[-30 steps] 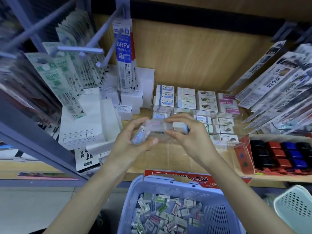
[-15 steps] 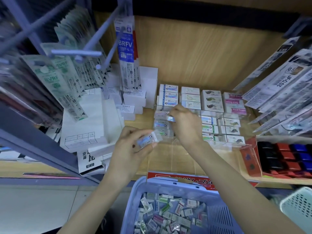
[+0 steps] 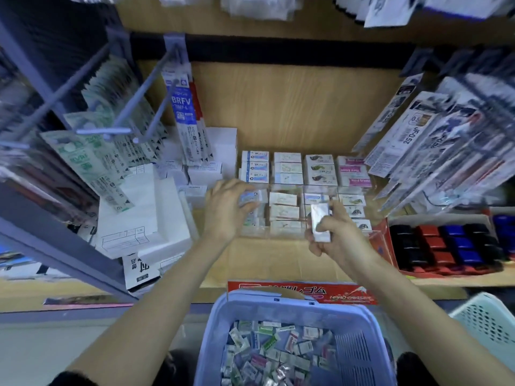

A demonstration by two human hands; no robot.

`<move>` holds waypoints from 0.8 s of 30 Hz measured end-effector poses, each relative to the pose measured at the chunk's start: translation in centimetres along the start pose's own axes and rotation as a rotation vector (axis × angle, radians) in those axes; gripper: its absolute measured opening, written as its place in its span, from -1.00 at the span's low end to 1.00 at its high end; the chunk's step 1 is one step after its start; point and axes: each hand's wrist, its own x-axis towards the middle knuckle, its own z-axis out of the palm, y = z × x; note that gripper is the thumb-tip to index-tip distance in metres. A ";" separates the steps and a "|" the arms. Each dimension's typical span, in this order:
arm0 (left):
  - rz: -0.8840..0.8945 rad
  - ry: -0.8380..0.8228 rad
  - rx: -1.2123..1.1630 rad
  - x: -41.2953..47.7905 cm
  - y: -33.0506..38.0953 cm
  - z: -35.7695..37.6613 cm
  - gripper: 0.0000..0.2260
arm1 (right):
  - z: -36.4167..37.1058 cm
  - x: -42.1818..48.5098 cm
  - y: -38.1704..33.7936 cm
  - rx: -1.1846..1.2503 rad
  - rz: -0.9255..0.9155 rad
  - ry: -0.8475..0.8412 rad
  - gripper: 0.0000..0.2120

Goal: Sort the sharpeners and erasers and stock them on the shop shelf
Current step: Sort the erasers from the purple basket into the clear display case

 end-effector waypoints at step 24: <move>0.354 -0.183 -0.182 -4.8 5.3 -2.3 -0.64 | -3.0 -5.5 1.4 -0.008 -0.089 -0.031 -0.82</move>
